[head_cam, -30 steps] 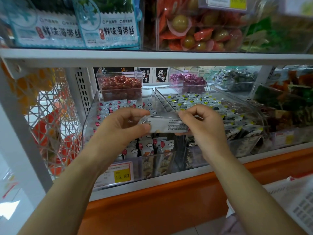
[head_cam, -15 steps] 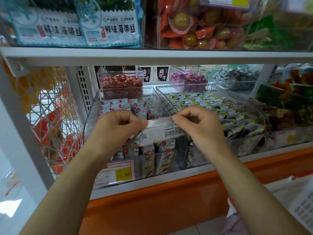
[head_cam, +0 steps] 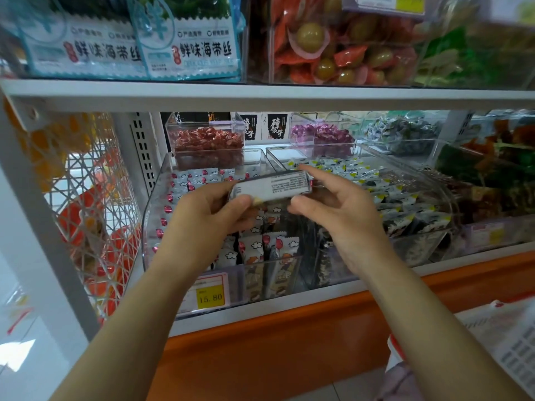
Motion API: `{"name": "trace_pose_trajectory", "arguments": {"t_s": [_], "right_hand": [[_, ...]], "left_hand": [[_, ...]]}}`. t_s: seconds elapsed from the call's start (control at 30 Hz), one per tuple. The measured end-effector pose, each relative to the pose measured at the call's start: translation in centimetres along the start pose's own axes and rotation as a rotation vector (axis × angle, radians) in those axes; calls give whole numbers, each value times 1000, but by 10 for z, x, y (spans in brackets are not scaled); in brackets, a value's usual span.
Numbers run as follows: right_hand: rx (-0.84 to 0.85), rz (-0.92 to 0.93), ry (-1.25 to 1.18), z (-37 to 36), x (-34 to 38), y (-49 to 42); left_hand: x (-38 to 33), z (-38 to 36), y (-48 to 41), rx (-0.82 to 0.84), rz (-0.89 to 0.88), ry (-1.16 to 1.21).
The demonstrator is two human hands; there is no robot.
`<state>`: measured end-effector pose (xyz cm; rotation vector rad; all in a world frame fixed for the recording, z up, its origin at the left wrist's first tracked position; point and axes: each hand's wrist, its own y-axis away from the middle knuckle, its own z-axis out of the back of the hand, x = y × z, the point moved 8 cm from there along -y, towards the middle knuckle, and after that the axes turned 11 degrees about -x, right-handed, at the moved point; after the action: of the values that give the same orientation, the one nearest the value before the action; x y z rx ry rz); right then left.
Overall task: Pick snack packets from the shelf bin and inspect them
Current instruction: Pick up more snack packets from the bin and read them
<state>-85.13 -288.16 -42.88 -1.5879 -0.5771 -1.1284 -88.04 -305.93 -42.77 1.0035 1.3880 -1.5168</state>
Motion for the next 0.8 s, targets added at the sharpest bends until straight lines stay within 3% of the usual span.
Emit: {"name": "trace_pose_trajectory", "arguments": {"t_s": [0.1,0.2,0.3,0.43,0.67,0.8], "right_hand": [[-80,84,62,8,9,0],[-233,136,110,23,15,-1],[-280,148,142,29,17,-1],[-305,139,138,31,17,-2],[-212,229,267,24,26,-2],[-70,332,516,1,26,0]], "left_hand": [[5,-5,-1,-12,-20,-68],[-1,-7,1,-106,-211,-364],[-4,-31,7,61,-398,-630],[10,-47,11,236,-373,-852],[15,-45,8,394,-272,-743],[21,-41,8,440,-227,-674]]}}
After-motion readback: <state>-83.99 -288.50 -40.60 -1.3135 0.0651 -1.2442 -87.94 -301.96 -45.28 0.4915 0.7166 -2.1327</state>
